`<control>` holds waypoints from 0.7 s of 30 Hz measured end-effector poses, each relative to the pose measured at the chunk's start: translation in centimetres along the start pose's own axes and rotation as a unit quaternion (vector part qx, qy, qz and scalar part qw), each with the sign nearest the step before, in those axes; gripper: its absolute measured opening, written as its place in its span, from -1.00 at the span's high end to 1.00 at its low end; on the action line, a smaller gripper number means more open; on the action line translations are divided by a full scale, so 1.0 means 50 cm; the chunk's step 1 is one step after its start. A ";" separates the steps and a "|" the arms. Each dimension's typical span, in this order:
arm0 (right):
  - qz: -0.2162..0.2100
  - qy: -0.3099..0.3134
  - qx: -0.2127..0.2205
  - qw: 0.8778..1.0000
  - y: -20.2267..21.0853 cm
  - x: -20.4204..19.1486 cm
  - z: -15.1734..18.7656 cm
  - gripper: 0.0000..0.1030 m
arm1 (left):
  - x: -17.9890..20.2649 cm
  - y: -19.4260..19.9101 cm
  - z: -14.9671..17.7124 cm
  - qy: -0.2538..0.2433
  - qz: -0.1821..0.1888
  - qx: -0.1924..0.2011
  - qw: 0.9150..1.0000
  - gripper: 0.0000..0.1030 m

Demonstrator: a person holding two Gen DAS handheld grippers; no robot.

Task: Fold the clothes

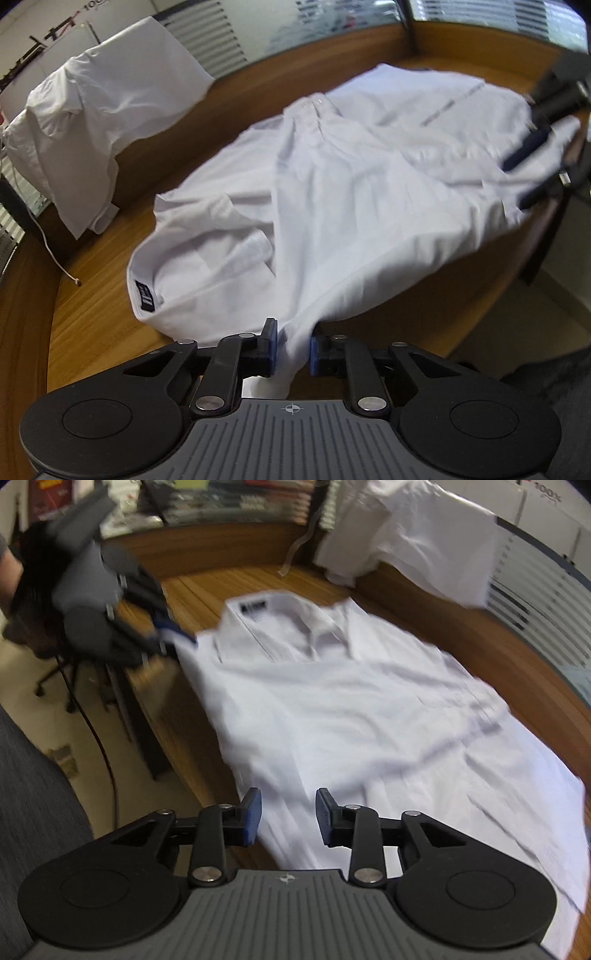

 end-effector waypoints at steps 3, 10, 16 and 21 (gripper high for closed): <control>0.047 0.006 -0.041 0.998 0.004 0.013 0.055 0.21 | -0.009 0.002 -0.019 0.024 -0.002 -0.003 1.000 0.70; 0.105 0.017 -0.100 0.989 0.025 0.050 0.152 0.21 | -0.030 0.002 -0.049 0.083 -0.003 -0.025 0.996 0.71; 0.116 0.036 -0.106 0.987 0.032 0.068 0.160 0.90 | -0.031 0.012 -0.047 0.101 -0.005 -0.030 0.994 0.75; 0.109 0.042 -0.108 0.987 0.070 0.055 0.139 0.97 | -0.042 0.035 -0.033 0.129 -0.005 -0.040 0.991 0.79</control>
Point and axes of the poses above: each gripper's, at about its wrist camera, not at the fingertips, and y roughly against the way its jaws point, x to its right, z to its underside, the point moved 4 cm from there along -y, roughly the way its jaws point, and after that the axes turned 15 degrees about -z, right-handed, at the moved point
